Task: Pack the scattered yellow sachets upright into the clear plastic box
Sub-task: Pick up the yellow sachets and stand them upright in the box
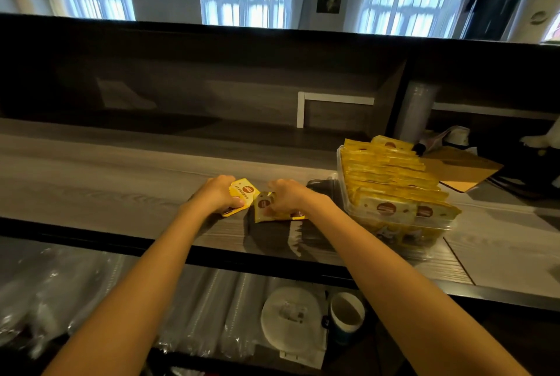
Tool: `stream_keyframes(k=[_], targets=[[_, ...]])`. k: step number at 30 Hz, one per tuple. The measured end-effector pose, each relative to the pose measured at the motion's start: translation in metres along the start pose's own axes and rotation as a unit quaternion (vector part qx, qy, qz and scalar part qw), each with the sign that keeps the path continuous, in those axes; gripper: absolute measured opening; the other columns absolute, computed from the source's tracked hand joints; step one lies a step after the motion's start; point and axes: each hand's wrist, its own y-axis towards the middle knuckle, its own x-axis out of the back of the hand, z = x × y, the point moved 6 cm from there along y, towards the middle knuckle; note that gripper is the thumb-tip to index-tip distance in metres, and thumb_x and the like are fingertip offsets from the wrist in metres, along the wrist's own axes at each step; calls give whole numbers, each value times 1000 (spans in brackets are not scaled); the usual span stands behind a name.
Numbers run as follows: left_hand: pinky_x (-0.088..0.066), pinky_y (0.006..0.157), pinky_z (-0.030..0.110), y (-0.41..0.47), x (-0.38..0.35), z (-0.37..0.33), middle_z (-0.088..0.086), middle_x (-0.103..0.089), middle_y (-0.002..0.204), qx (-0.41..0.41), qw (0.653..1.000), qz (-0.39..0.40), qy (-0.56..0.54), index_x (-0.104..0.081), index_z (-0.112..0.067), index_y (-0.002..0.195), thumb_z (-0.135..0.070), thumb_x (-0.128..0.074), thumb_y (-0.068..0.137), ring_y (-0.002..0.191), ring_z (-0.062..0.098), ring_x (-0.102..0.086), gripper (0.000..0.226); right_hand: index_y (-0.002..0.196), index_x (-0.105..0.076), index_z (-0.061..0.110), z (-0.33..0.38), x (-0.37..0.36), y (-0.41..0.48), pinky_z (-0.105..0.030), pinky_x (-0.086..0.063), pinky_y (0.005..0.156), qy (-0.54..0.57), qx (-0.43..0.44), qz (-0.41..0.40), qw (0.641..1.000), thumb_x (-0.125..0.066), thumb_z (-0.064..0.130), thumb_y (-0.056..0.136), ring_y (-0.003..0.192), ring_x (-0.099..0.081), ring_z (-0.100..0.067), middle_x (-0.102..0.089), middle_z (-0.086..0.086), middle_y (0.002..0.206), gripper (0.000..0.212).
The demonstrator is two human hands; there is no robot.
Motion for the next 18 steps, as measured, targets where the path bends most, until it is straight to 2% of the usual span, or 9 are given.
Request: stream_keyframes(k=[2, 4, 6, 9, 12, 15, 17, 18], targets=[[-35, 108, 40, 6, 1, -1, 10, -42, 144, 2, 1000, -8, -6, -34, -12, 142, -25, -72, 78, 132, 28, -40, 75, 136, -40, 8, -1, 4, 1, -39, -43, 101, 2, -4, -13, 1000, -64, 32, 85, 125, -45, -30, -44, -13, 138, 62], [-36, 106, 38, 13, 5, -3, 13, -40, 144, 7, 1000, -22, 13, -34, -11, 141, -24, -77, 73, 132, 29, -40, 82, 129, -46, 6, -2, 12, 2, -36, -44, 94, -13, -15, -49, 999, -68, 35, 81, 120, -48, -29, -49, -13, 131, 61], [-43, 96, 36, 21, 9, -5, 15, -49, 134, 16, 999, -44, 24, -47, -9, 129, -20, -79, 67, 123, 30, -48, 71, 123, -50, 6, -4, 20, 4, -34, -46, 87, -29, -30, -91, 995, -70, 35, 80, 116, -51, -29, -54, -13, 124, 56], [-48, 91, 37, 34, 21, -8, 15, -60, 121, 50, 994, -87, -48, -57, -8, 116, -10, -74, 69, 113, 31, -56, 49, 125, -47, 7, -1, 38, 9, -36, -46, 89, -26, -42, -155, 987, -67, 23, 83, 119, -51, -31, -54, -13, 125, 49], [-45, 88, 37, 46, 42, -18, 16, -63, 116, 68, 976, -164, -124, -61, -8, 107, -11, -66, 78, 113, 33, -54, 29, 124, -49, 6, 5, 62, 16, -36, -46, 90, 11, -45, -202, 978, -59, 18, 88, 119, -50, -32, -54, -13, 126, 39], [-43, 84, 37, 55, 60, -32, 19, -62, 111, 66, 959, -205, -183, -61, -10, 94, -9, -57, 83, 113, 34, -50, 12, 120, -52, 5, 8, 84, 22, -34, -45, 81, 57, -47, -223, 972, -54, 18, 91, 114, -53, -31, -56, -13, 120, 31], [-45, 74, 36, 59, 70, -43, 17, -61, 108, 65, 950, -215, -216, -56, -12, 89, -7, -55, 84, 109, 32, -52, 8, 117, -53, 5, 7, 98, 25, -35, -46, 77, 78, -51, -235, 968, -54, 19, 91, 110, -56, -31, -58, -13, 116, 29], [-45, 73, 36, 60, 76, -49, 17, -60, 110, 65, 947, -223, -224, -55, -11, 93, -6, -55, 84, 109, 32, -52, 11, 116, -54, 5, 6, 105, 27, -36, -47, 78, 84, -55, -240, 965, -53, 19, 92, 109, -56, -32, -59, -14, 115, 28]])
